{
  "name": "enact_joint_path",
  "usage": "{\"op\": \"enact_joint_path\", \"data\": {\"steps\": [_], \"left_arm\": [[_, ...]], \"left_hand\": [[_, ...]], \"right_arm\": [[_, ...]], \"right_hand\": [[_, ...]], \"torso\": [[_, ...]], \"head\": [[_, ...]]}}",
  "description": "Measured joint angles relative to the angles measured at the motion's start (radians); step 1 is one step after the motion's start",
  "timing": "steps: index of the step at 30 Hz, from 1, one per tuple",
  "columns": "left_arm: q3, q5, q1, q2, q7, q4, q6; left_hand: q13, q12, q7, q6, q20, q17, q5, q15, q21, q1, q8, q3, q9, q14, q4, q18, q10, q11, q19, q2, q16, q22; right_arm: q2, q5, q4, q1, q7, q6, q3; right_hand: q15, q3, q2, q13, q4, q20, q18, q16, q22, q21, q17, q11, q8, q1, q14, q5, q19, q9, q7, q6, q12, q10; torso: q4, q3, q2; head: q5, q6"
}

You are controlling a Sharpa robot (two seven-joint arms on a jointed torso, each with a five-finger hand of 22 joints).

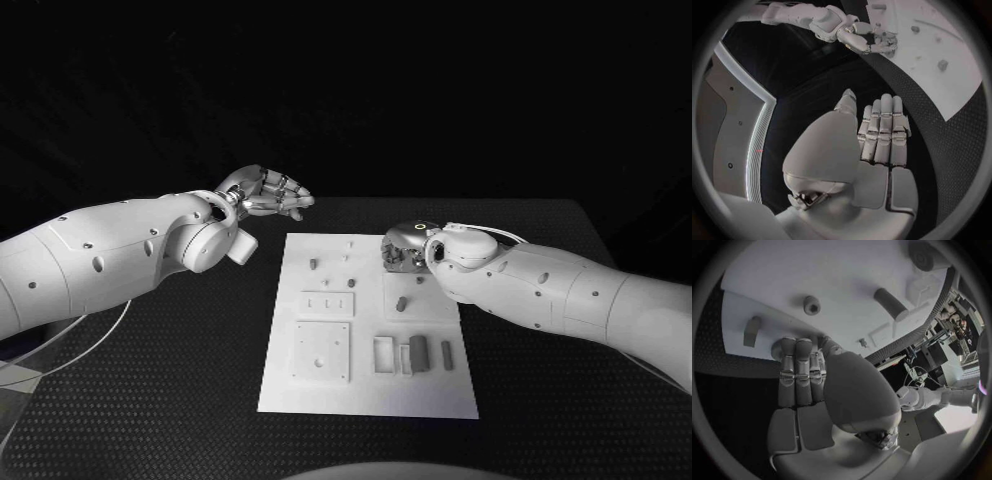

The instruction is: Assemble the parts on the task board

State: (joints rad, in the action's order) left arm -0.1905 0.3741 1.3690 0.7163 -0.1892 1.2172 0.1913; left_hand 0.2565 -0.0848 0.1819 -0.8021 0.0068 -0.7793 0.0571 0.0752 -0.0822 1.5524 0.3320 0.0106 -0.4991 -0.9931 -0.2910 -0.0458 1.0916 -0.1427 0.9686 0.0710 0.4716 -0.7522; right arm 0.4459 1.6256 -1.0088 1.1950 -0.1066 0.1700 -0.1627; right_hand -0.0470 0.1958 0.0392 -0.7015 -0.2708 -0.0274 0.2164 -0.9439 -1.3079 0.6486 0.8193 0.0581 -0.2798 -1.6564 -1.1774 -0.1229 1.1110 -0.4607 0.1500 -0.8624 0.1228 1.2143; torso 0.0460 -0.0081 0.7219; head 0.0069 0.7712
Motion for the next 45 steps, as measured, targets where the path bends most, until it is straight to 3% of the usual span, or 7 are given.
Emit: {"op": "enact_joint_path", "data": {"steps": [17, 23, 31, 45], "left_arm": [[0.0, 0.0, 0.0, -0.002, 0.001, -0.007, 0.0], [0.0, 0.0, 0.0, -0.004, 0.001, -0.011, 0.0], [0.0, -0.001, 0.0, -0.02, 0.001, -0.021, 0.0], [0.001, -0.001, 0.001, -0.027, 0.001, -0.027, -0.003]], "left_hand": [[0.001, 0.0, 0.0, 0.0, 0.0, -0.002, 0.0, 0.0, 0.004, 0.0, -0.004, 0.0, -0.001, 0.0, 0.0, 0.0, 0.0, 0.0, 0.0, 0.0, 0.0, 0.0], [0.002, 0.004, 0.0, 0.0, 0.0, -0.002, 0.0, 0.0, 0.004, 0.0, -0.004, 0.0, -0.001, 0.0, 0.0, 0.0, 0.0, 0.0, 0.0, 0.0, 0.0, 0.001], [0.001, 0.004, 0.0, 0.0, 0.0, -0.003, 0.0, 0.0, 0.004, 0.0, -0.004, -0.002, -0.002, 0.0, -0.002, 0.0, 0.0, 0.0, 0.0, 0.0, -0.004, 0.001], [0.003, 0.008, 0.004, 0.004, -0.007, -0.004, 0.0, 0.0, 0.004, 0.0, -0.008, -0.002, -0.002, 0.0, -0.002, 0.008, 0.0, 0.0, 0.0, 0.0, -0.004, 0.001]], "right_arm": [[0.009, 0.0, -0.049, 0.013, -0.034, 0.035, -0.001], [0.007, 0.0, -0.06, 0.037, -0.042, 0.042, 0.005], [-0.05, 0.0, -0.013, 0.044, -0.048, 0.053, 0.007], [-0.136, 0.0, 0.072, 0.043, -0.05, 0.086, 0.007]], "right_hand": [[-0.005, 0.012, 0.007, -0.002, 0.007, 0.0, 0.001, -0.004, 0.0, 0.004, -0.002, -0.001, -0.003, 0.007, -0.005, 0.0, 0.0, -0.008, -0.002, -0.008, -0.004, 0.008], [-0.003, 0.016, 0.011, -0.003, 0.009, 0.0, 0.001, -0.004, 0.0, 0.004, -0.002, -0.005, -0.002, 0.011, -0.007, 0.0, 0.0, -0.007, -0.001, -0.009, -0.008, 0.012], [-0.003, 0.019, 0.011, -0.003, 0.012, 0.0, 0.001, -0.004, 0.0, 0.008, -0.002, -0.005, -0.002, 0.011, -0.007, 0.0, 0.0, -0.007, -0.001, -0.009, -0.008, 0.012], [-0.001, 0.028, 0.02, -0.002, 0.021, -0.002, 0.001, -0.004, 0.0, 0.008, -0.006, -0.005, -0.002, 0.02, -0.009, 0.0, 0.002, -0.008, 0.002, -0.012, -0.022, 0.012]], "torso": [[0.0028, -0.001, 0.001], [0.0024, -0.001, 0.002], [0.0002, -0.0015, 0.002], [0.003, -0.0012, 0.003]], "head": [[-0.001, -0.014], [0.002, -0.015], [0.004, -0.024], [-0.001, -0.037]]}}
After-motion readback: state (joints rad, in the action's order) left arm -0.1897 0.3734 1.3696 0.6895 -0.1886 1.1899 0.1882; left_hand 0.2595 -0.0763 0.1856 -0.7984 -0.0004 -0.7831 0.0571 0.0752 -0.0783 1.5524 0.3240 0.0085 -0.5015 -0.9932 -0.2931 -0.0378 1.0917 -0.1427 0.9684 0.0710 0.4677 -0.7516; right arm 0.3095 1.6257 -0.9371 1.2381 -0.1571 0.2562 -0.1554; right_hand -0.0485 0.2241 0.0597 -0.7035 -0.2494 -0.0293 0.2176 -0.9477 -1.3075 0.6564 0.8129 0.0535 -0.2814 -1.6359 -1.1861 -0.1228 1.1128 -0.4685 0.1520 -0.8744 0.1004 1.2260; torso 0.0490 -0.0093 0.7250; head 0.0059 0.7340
